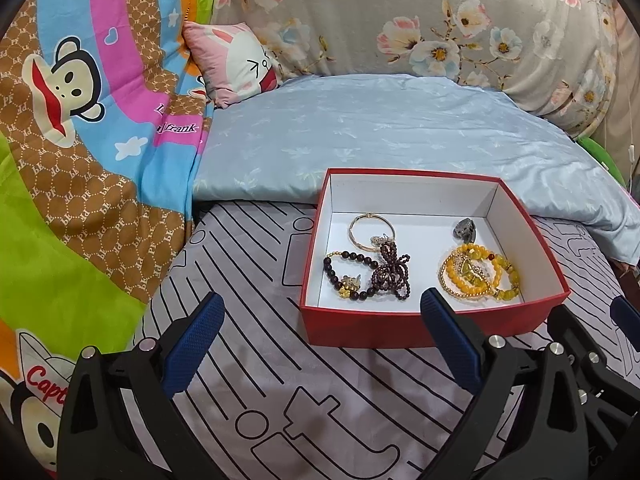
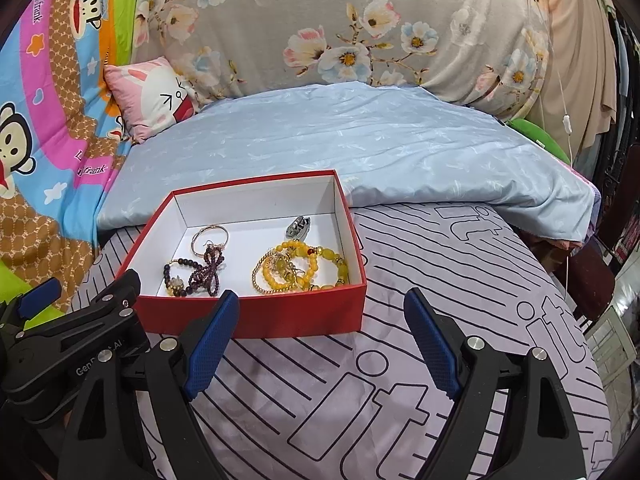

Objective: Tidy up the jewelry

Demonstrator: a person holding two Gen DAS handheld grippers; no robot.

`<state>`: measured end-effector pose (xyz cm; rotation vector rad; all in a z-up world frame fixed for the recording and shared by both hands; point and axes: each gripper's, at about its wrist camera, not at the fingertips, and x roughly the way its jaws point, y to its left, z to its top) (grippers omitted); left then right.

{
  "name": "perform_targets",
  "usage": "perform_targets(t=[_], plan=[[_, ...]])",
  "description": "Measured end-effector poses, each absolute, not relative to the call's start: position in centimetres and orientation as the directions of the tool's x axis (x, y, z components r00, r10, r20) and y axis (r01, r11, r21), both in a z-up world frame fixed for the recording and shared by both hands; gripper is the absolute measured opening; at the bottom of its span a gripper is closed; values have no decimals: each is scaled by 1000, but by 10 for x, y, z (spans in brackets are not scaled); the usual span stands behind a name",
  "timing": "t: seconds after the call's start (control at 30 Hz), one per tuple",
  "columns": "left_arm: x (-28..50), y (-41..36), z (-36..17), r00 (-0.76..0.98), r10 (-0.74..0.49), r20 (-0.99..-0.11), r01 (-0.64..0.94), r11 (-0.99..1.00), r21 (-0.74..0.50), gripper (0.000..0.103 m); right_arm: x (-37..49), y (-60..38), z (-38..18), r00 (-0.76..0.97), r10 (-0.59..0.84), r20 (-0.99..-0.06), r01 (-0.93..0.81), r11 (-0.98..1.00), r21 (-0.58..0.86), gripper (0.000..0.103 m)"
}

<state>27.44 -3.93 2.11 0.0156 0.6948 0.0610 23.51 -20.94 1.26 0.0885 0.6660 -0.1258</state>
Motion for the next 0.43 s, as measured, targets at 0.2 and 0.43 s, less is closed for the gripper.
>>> perform_targets(t=[0.2, 0.43], plan=[[280, -39, 21, 764, 65, -643, -53, 998, 38, 96, 241, -207, 15, 777, -88, -624, 140, 989, 36, 83], [281, -36, 21, 763, 66, -643, -55, 998, 38, 96, 242, -204, 14, 777, -84, -624, 139, 990, 38, 83]])
